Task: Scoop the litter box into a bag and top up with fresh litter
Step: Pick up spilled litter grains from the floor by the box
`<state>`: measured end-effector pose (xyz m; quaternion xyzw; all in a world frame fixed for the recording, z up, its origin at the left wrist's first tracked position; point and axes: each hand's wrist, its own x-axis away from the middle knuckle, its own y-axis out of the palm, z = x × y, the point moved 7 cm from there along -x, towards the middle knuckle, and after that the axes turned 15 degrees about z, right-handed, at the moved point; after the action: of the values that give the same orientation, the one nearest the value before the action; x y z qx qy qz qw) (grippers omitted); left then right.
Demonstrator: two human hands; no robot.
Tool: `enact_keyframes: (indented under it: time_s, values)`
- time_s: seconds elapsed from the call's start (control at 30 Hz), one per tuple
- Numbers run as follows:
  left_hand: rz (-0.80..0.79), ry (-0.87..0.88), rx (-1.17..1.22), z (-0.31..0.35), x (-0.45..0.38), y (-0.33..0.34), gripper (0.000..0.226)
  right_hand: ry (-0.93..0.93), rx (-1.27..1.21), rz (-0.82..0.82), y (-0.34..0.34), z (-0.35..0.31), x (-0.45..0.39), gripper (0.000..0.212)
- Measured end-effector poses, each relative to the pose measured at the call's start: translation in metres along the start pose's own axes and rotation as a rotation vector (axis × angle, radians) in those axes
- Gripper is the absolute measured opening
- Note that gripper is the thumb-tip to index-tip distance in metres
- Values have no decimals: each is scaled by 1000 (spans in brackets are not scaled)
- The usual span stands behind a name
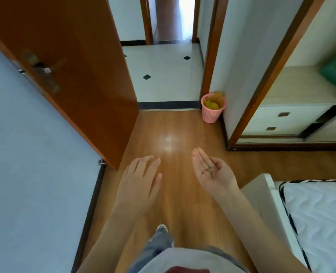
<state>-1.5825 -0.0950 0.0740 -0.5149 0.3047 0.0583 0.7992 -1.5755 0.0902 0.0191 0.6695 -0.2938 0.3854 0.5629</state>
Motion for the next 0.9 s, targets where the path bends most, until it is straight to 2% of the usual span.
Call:
enact_keyframes:
  time_s: [0.2, 0.4, 0.5, 0.63, 0.73, 0.9]
  values:
    - [-98, 207, 65, -44, -126, 62, 42, -101, -149, 51, 78, -37, -43, 38]
    - [-152, 309, 157, -42, -230, 149, 40, -181, -243, 94, 147, -102, -108, 39]
    - [-164, 363, 111, -35, -286, 197, 44, -186, -274, 77, 191, -145, -147, 38]
    - [-146, 365, 69, -30, -370, 246, 59, -185, -280, 57, 255, -211, -193, 37]
    - [-153, 384, 39, -29, -432, 279, 61, -189, -281, 56, 301, -256, -220, 37]
    - [-186, 333, 53, -32, -511, 331, 43, -202, -279, 52, 362, -316, -261, 35]
